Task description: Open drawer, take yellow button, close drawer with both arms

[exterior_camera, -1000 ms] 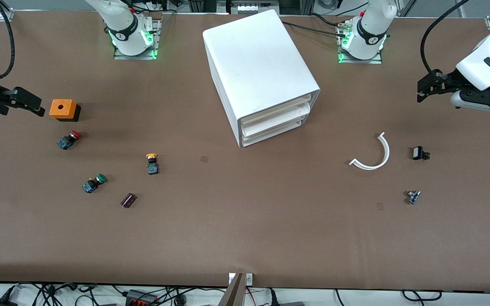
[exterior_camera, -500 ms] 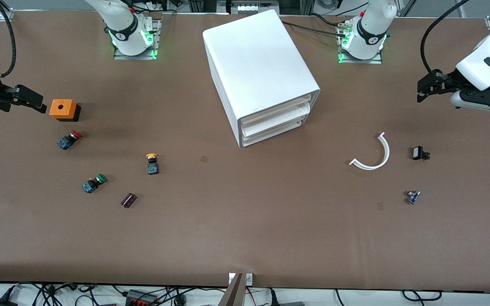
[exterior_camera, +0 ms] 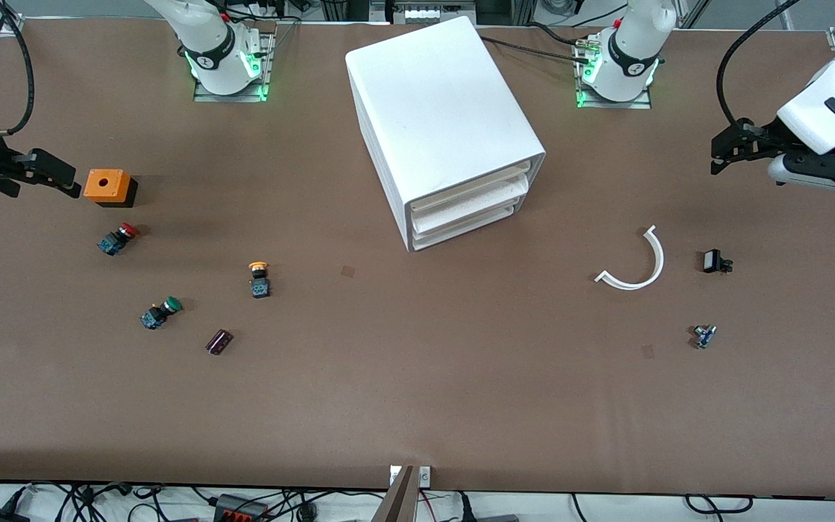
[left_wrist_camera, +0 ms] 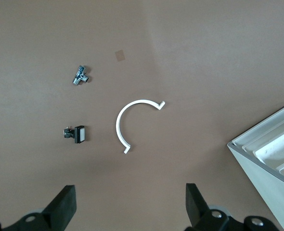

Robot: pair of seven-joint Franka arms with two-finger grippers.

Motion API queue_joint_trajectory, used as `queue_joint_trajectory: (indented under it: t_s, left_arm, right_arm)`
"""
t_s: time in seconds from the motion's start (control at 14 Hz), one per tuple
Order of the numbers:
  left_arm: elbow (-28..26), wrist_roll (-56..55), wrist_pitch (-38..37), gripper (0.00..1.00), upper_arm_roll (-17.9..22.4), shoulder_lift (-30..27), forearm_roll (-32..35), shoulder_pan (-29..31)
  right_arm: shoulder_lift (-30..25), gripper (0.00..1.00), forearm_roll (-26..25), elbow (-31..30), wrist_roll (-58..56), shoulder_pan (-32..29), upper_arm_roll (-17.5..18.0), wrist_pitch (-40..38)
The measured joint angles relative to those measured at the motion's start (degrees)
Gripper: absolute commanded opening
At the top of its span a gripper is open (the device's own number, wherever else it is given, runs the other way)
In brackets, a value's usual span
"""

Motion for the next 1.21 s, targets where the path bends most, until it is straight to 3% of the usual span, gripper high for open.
queue_joint_trajectory:
  t_s: [1.21]
  left_arm:
    - [0.0,0.0,0.0,1.00,0.0,0.0,0.0,0.0]
  right_arm:
    - [-1.3,1.00,0.0,-1.4,0.0,0.0,0.0,-0.3]
